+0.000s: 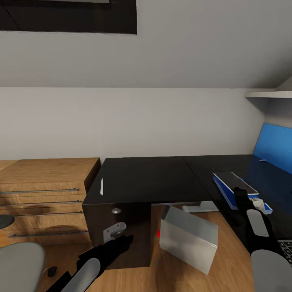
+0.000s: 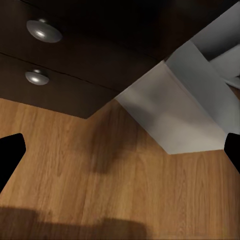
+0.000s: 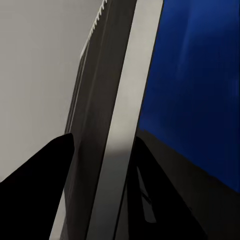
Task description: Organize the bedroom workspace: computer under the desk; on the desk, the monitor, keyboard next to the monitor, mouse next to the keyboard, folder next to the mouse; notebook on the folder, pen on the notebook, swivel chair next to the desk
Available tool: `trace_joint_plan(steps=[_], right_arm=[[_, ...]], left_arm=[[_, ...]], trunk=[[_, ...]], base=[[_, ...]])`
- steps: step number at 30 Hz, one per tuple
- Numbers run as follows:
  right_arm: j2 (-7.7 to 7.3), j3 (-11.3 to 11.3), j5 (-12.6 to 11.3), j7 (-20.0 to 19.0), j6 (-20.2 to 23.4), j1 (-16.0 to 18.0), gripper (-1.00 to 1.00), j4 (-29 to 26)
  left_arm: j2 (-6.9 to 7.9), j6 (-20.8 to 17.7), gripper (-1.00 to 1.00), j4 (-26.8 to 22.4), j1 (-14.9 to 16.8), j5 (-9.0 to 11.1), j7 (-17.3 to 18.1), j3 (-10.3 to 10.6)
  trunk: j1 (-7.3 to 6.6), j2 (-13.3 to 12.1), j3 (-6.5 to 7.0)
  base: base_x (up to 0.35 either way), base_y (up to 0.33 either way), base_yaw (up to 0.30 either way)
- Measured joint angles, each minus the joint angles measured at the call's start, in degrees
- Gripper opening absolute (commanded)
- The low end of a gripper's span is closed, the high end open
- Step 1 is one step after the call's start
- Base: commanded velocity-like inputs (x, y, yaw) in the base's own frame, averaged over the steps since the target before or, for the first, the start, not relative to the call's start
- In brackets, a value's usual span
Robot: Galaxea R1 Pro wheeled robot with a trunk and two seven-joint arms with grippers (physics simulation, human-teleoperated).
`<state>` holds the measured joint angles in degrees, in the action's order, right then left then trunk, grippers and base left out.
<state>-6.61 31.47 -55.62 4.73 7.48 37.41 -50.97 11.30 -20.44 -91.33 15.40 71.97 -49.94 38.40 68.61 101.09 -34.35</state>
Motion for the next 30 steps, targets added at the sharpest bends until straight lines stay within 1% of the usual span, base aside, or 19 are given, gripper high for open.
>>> trace_joint_plan(steps=[4,8,14,28,29,30], right_arm=[[0.0,0.1,0.0,0.5,-2.6,0.0,-1.0,0.0],[0.0,0.1,0.0,1.0,-3.4,0.0,-1.0,0.0],[0.0,0.1,-0.1,2.1,-3.8,0.0,-1.0,0.0],[0.08,0.1,-0.2,2.3,-4.2,0.0,-1.0,0.0],[0.0,-0.2,0.0,2.6,-4.5,0.0,-1.0,0.2],[0.28,-0.5,0.1,2.9,-4.8,0.0,-1.0,0.2]], left_arm=[[0.0,0.0,1.0,0.0,0.0,0.0,0.0,0.2],[0.0,0.0,1.0,0.0,0.0,0.0,-0.1,0.3],[0.0,0.0,1.0,0.0,0.0,0.0,-0.1,0.3],[0.0,0.0,1.0,0.0,0.0,0.0,-0.1,0.3],[0.08,0.0,1.0,0.1,0.0,0.3,0.2,0.2],[-0.24,0.0,1.0,0.1,0.0,0.1,0.2,0.3]], trunk=[[0.0,0.0,0.0],[0.0,0.0,0.0],[0.0,0.0,0.0],[0.0,0.0,0.0],[0.0,0.0,0.0],[0.0,0.0,0.0]], base=[[0.0,0.0,0.0],[0.0,0.0,0.0],[0.0,0.0,0.0],[0.0,0.0,0.0],[0.0,0.0,0.0],[0.0,0.0,0.0]])
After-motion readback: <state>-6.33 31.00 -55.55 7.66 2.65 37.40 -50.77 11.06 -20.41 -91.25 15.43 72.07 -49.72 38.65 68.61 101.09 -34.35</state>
